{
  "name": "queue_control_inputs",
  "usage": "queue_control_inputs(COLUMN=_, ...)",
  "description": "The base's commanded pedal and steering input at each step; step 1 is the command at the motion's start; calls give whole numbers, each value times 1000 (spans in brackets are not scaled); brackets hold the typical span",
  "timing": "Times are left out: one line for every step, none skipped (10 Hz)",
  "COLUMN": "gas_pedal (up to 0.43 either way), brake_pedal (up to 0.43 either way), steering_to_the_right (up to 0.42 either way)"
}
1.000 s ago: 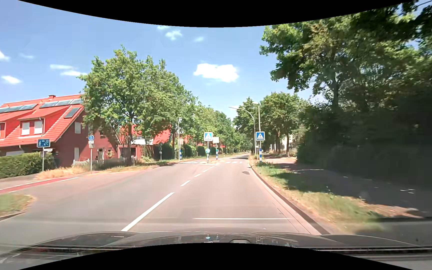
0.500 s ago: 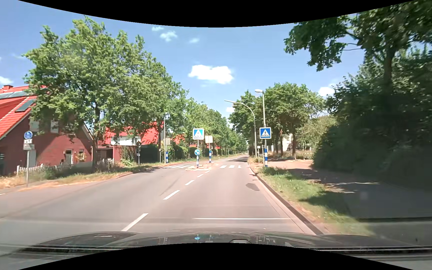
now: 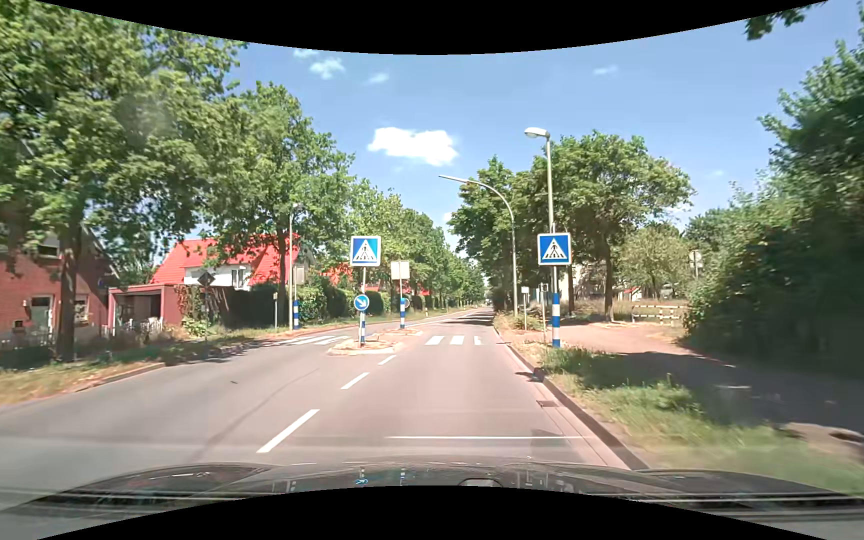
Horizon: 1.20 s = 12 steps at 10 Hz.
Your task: Follow the waypoints while adhering to traffic rules and regulations
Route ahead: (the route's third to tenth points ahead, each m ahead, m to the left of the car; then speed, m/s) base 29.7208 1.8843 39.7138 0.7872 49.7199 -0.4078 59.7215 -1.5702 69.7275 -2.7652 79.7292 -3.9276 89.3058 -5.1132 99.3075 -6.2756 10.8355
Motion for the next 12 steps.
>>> queue_control_inputs(gas_pedal=177, brake_pedal=0, steering_to_the_right=18)
queue_control_inputs(gas_pedal=189, brake_pedal=0, steering_to_the_right=18)
queue_control_inputs(gas_pedal=189, brake_pedal=0, steering_to_the_right=18)
queue_control_inputs(gas_pedal=189, brake_pedal=0, steering_to_the_right=17)
queue_control_inputs(gas_pedal=189, brake_pedal=0, steering_to_the_right=13)
queue_control_inputs(gas_pedal=189, brake_pedal=0, steering_to_the_right=8)
queue_control_inputs(gas_pedal=189, brake_pedal=0, steering_to_the_right=8)
queue_control_inputs(gas_pedal=189, brake_pedal=0, steering_to_the_right=6)
queue_control_inputs(gas_pedal=189, brake_pedal=0, steering_to_the_right=5)
queue_control_inputs(gas_pedal=189, brake_pedal=0, steering_to_the_right=5)
queue_control_inputs(gas_pedal=189, brake_pedal=0, steering_to_the_right=5)
queue_control_inputs(gas_pedal=189, brake_pedal=0, steering_to_the_right=5)
